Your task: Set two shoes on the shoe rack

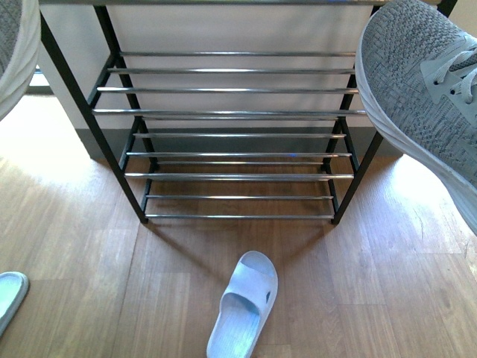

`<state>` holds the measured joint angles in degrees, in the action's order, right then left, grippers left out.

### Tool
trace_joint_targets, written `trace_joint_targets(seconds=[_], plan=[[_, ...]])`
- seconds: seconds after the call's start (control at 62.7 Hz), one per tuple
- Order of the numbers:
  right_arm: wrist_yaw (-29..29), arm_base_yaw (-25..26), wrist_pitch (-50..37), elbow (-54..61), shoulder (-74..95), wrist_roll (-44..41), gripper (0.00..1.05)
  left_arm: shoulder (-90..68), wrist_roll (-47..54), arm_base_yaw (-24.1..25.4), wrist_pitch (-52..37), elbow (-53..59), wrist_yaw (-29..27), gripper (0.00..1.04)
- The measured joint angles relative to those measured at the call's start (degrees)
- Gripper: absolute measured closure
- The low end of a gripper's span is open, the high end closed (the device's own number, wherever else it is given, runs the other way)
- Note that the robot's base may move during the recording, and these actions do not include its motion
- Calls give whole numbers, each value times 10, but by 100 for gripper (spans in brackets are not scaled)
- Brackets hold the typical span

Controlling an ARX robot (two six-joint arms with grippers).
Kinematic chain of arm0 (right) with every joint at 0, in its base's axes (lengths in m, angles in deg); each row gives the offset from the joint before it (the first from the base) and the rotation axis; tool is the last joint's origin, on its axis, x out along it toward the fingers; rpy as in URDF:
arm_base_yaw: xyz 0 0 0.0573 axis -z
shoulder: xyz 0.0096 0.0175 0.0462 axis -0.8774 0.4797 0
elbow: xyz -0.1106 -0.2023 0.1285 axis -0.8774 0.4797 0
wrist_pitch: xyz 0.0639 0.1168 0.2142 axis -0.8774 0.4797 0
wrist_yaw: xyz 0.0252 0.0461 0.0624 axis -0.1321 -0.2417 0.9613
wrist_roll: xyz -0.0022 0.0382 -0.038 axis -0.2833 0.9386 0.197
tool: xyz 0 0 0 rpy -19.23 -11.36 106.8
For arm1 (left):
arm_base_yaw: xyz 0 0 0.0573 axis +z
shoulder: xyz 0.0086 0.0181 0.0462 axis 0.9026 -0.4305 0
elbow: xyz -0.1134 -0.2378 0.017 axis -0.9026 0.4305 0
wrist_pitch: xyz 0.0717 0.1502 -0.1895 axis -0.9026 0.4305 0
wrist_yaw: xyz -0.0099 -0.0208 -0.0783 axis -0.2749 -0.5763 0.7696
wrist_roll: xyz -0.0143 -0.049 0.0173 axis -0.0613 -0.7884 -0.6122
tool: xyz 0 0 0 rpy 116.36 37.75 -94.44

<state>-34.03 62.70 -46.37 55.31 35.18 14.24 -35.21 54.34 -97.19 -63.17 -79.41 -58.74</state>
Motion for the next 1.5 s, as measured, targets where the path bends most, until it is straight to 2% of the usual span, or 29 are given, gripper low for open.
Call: trace_joint_targets(seconds=[0.606,0.638,0.717,0.781,1.18,1.499], plan=[[2,0,-2,0,0,0,103,0,0,0,0,0,-2,103],[9,0,-21,4,3,0,103,0,0,0,0,0,-2,103],[19,-4,-142,24,25,7,103,0,0,0,0,0,-2,103],[14,-15,-157,5,40,23,103,0,0,0,0,0,-2,103],[-113,-129,-14,-300,302,186,103,0,0,0,0,0,0,103],[-183,-148,120,-538,522,292,103,0,0,0,0,0,0,103]])
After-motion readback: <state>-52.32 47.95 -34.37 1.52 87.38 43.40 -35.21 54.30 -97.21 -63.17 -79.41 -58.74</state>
